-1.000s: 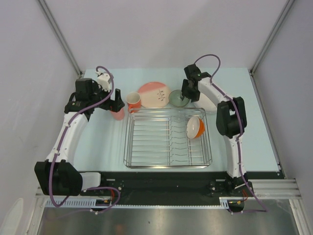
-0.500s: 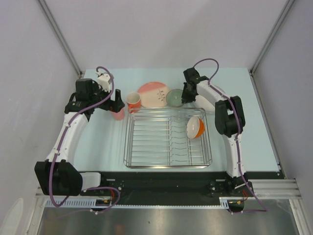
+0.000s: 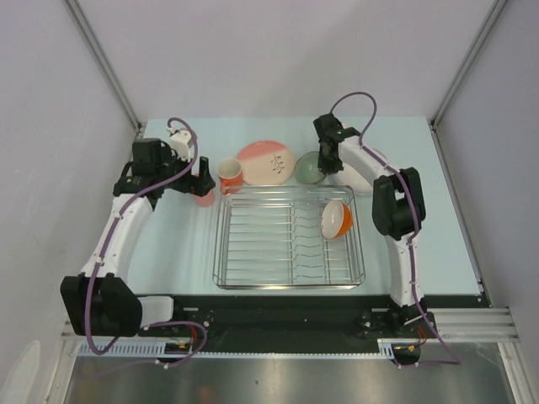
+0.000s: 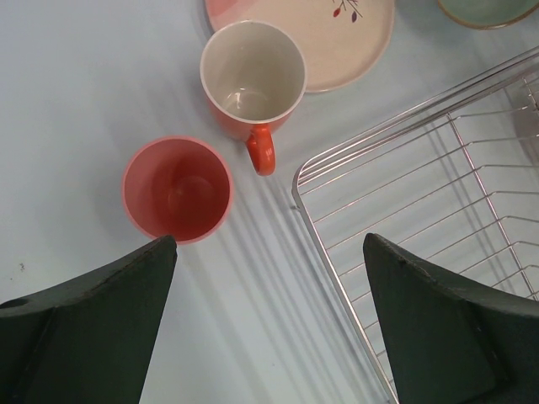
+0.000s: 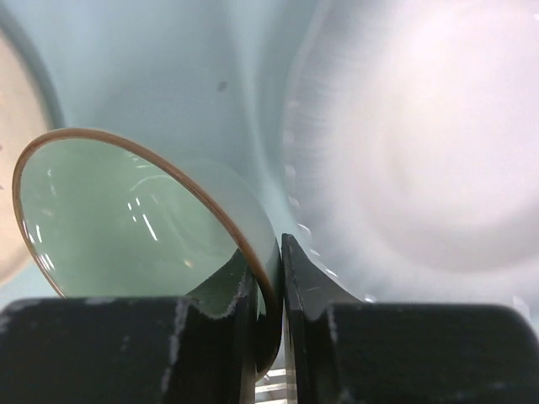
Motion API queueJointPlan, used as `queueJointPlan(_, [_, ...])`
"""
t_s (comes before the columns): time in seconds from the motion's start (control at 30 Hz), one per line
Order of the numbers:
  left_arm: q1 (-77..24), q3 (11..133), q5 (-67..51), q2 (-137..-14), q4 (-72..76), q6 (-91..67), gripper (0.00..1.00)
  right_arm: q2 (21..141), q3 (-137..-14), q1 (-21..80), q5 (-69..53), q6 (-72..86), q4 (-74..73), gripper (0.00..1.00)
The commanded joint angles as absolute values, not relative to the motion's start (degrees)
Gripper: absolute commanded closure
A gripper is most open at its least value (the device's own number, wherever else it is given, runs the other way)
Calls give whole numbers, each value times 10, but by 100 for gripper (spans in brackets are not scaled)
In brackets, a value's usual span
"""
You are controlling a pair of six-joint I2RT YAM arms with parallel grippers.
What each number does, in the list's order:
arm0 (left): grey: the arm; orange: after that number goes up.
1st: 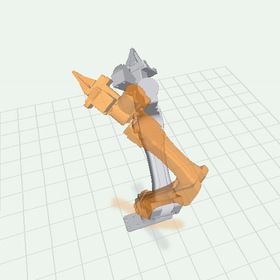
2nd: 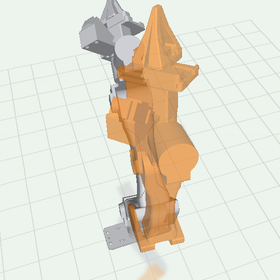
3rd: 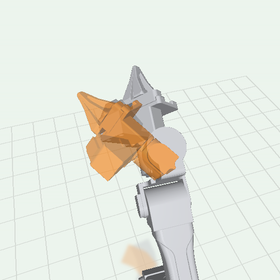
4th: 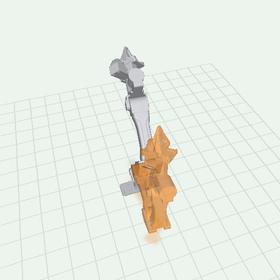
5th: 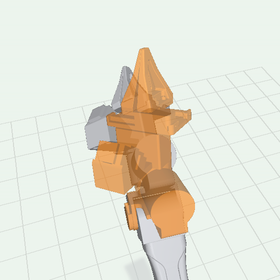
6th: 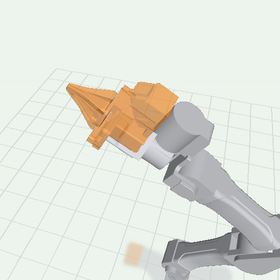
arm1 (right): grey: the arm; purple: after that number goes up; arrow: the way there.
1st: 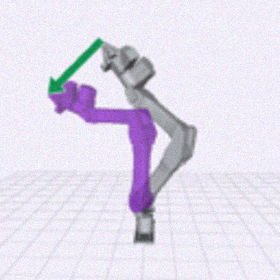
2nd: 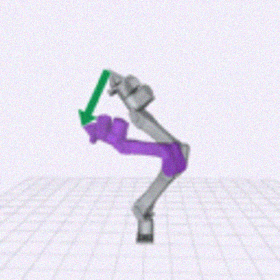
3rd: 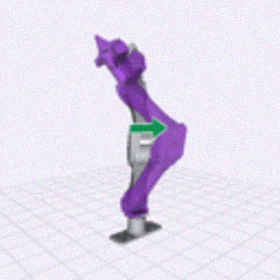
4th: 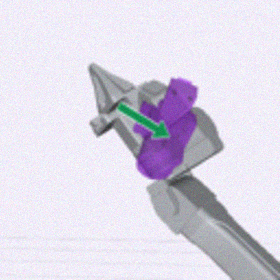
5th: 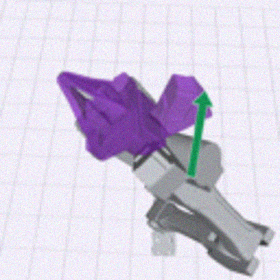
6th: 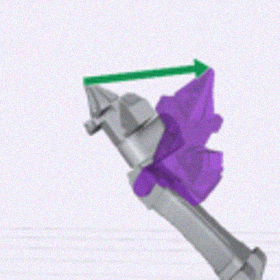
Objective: Load the mixed dishes into the dish rack
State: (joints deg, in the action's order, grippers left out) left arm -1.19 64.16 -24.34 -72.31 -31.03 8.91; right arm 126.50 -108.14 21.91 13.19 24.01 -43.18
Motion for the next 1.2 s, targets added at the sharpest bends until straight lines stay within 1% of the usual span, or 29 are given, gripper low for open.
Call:
queueJointPlan(0.0, [-7, 635, -247, -710, -292, 84, 1, 1157, -1132, 237, 256, 193, -458, 100])
queueJointPlan(0.13, [-7, 631, -248, -712, -288, 85, 1, 1090, -1122, 269, 314, 170, -490, 100])
queueJointPlan(0.17, [-7, 631, -250, -713, -287, 84, 1, 1067, -1116, 279, 348, 159, -499, 100])
queueJointPlan(0.37, [-7, 631, -251, -713, -286, 83, 1, 970, -1068, 377, 485, 175, -595, 100])
queueJointPlan(0.43, [-6, 631, -252, -714, -284, 83, 1, 960, -1055, 409, 539, 238, -687, 100])
queueJointPlan(0.47, [-6, 631, -252, -715, -285, 83, 1, 959, -1054, 420, 550, 273, -727, 100])
queueJointPlan(0.5, [-6, 631, -252, -714, -283, 84, 1, 959, -1046, 428, 554, 330, -803, 100])
queueJointPlan(0.57, [-6, 632, -252, -717, -282, 84, 1, 960, -1031, 460, 562, 385, -872, 100])
queueJointPlan(0.63, [-6, 635, -251, -721, -282, 84, 1, 926, -972, 480, 514, 395, -872, 100])
queueJointPlan(0.67, [-6, 637, -252, -722, -282, 83, 2, 895, -958, 484, 492, 406, -873, 100])
queueJointPlan(0.83, [-6, 642, -252, -723, -282, 84, 2, 830, -877, 487, 403, 437, -873, 100])
queueJointPlan(1.0, [-5, 642, -250, -723, -287, 88, 1, 774, -880, 534, 355, 439, -873, 100])
queueJointPlan(1.17, [-5, 649, -248, -727, -286, 92, 1, 699, -851, 533, 232, 427, -872, 100])
